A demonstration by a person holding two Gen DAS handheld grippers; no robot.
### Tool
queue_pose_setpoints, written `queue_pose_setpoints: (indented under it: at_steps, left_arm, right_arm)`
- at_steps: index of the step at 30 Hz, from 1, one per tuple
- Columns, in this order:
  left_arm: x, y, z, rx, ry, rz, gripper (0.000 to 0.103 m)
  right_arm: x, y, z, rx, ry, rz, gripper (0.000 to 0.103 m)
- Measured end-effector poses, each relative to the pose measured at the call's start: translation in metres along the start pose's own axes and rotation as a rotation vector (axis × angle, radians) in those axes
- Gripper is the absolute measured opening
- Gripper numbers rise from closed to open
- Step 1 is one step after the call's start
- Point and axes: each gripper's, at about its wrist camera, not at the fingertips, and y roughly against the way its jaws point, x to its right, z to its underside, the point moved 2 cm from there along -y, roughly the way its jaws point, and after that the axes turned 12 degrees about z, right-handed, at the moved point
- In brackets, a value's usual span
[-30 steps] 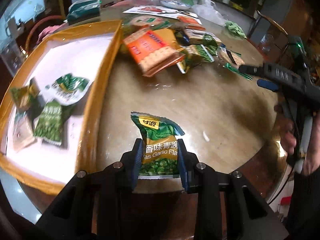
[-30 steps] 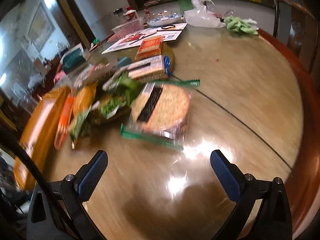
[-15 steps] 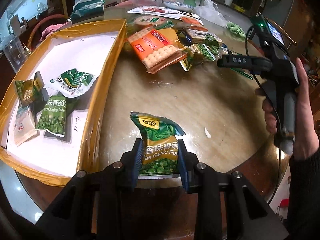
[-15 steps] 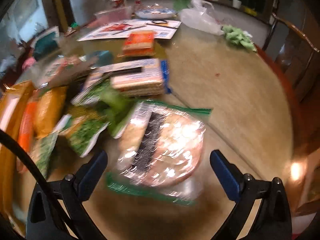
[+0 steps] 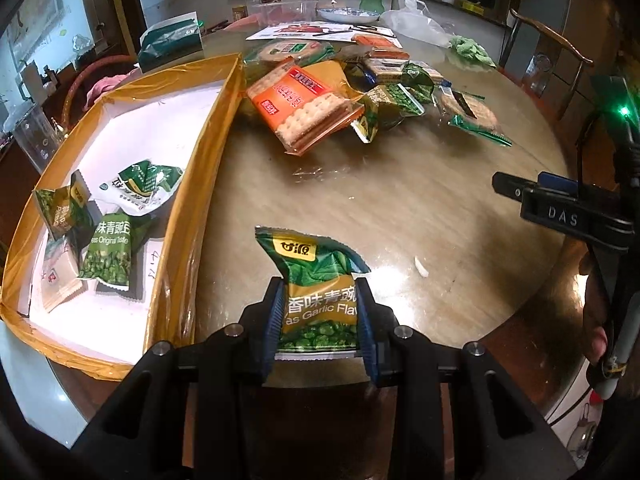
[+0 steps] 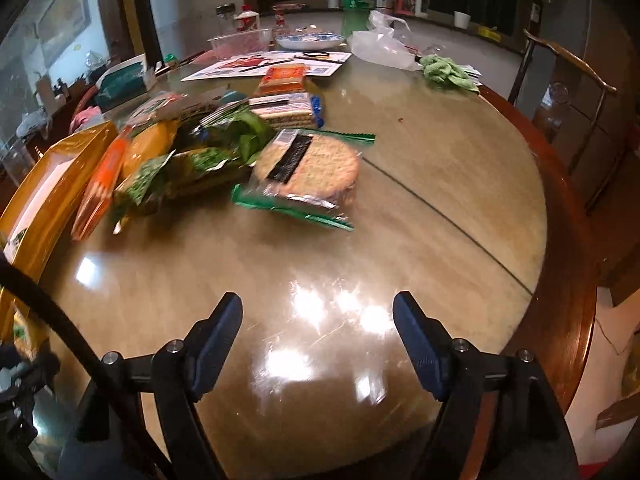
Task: Organize snacks
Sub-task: 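Grasp the round cracker bag with the right gripper while the left holds the garlic pea bag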
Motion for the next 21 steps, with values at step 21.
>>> queue_pose_setpoints:
  at_steps: [21]
  left_arm:
    - [0.004,0.003,0.004,0.003,0.000,0.014,0.035]
  right_arm:
    - [0.033,-0.052,-0.068,-0.107,-0.277,-0.285,0.097]
